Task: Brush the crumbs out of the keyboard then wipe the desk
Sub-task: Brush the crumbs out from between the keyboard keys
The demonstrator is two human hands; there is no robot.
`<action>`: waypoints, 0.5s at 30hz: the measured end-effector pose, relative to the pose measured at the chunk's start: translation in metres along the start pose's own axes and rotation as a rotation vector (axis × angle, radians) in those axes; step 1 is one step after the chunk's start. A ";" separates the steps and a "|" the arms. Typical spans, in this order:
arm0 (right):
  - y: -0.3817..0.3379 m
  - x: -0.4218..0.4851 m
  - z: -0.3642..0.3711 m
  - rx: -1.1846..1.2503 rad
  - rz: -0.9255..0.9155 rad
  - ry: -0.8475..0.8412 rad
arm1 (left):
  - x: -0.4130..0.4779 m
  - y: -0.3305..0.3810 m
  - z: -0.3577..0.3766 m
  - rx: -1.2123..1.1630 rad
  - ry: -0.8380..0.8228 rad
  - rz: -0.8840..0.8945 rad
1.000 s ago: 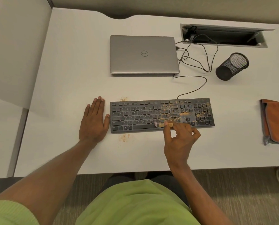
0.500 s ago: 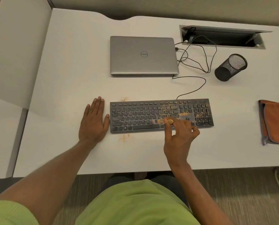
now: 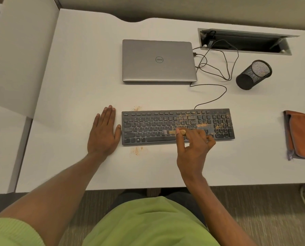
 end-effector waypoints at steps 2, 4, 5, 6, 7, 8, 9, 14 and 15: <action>-0.003 0.001 0.004 0.035 -0.014 -0.007 | 0.000 0.000 0.000 0.002 0.002 0.002; -0.002 -0.001 0.011 0.035 -0.021 -0.048 | 0.000 0.000 0.000 0.003 0.004 0.006; -0.001 -0.003 0.014 0.021 -0.024 -0.071 | 0.000 0.000 0.000 0.003 0.003 0.007; 0.001 -0.006 0.015 0.004 -0.024 -0.091 | 0.000 0.000 0.000 0.002 0.003 0.008; 0.002 -0.007 0.016 -0.006 -0.018 -0.105 | 0.000 0.000 0.000 0.003 0.004 0.008; 0.003 -0.008 0.016 -0.009 -0.010 -0.109 | 0.000 0.000 0.000 0.004 0.006 0.007; 0.003 -0.008 0.014 -0.007 -0.001 -0.100 | 0.000 0.000 0.000 0.005 0.005 0.007; 0.001 -0.002 0.010 0.053 -0.021 -0.075 | 0.000 0.000 0.000 0.003 0.004 0.008; 0.001 -0.002 0.012 0.048 -0.028 -0.102 | 0.000 -0.001 0.000 -0.001 0.004 0.006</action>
Point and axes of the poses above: each hand's wrist, its own x-axis towards the middle knuckle, its own z-axis out of the palm, y = z × x, the point moved 5 cm from there along x, towards the middle knuckle, and after that the axes turned 7 degrees about -z, right-handed, at the moved point
